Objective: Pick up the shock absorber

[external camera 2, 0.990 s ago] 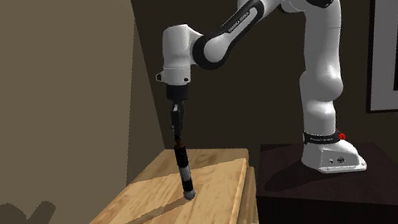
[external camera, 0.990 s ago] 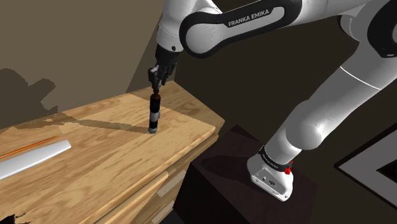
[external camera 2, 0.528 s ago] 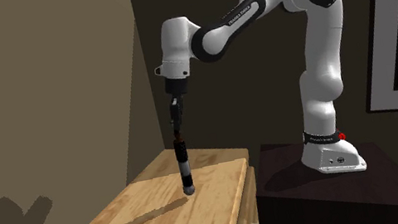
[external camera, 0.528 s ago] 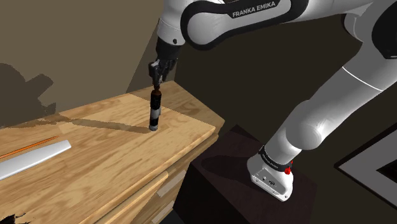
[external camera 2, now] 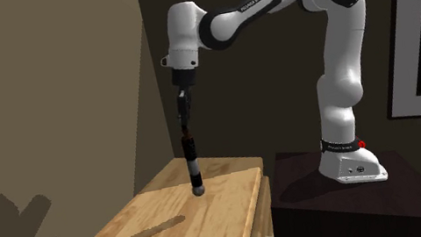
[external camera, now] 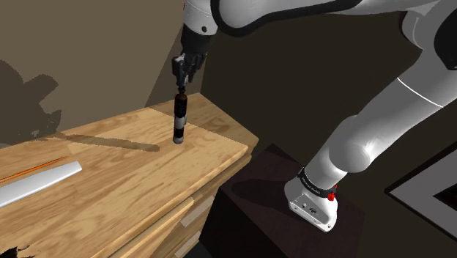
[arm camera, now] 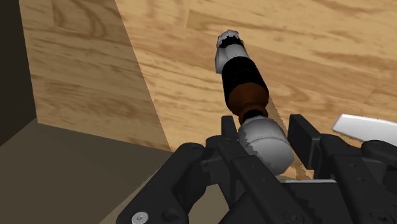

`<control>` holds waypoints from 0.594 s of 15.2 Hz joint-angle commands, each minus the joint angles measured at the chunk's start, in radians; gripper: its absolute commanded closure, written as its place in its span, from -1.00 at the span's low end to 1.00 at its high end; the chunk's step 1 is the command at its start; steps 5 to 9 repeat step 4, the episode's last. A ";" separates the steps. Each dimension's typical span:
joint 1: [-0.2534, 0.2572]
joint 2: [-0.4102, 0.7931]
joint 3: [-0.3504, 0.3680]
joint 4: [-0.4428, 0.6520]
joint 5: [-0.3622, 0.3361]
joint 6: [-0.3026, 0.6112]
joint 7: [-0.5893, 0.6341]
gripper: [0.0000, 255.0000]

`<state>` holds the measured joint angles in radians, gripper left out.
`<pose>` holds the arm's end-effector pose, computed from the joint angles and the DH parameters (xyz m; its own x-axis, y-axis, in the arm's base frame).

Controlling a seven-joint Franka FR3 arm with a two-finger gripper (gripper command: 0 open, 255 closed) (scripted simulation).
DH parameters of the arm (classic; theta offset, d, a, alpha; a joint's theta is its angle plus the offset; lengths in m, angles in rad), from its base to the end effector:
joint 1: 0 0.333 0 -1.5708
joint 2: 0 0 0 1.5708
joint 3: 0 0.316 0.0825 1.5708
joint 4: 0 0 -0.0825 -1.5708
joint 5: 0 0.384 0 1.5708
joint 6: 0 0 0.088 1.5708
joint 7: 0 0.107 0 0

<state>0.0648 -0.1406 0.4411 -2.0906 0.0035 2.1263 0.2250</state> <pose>0.4618 0.2648 0.4947 0.9464 0.2742 0.1706 0.2751 -0.9612 0.0190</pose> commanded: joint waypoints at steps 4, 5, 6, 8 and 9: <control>0.000 -0.009 -0.003 0.035 0.005 -0.043 -0.005 1.00; 0.000 -0.009 -0.003 0.035 0.005 -0.043 -0.005 1.00; 0.000 -0.009 -0.003 0.035 0.005 -0.043 -0.005 1.00; 0.000 -0.009 -0.003 0.035 0.005 -0.043 -0.005 1.00; 0.000 -0.009 -0.003 0.035 0.005 -0.043 -0.005 1.00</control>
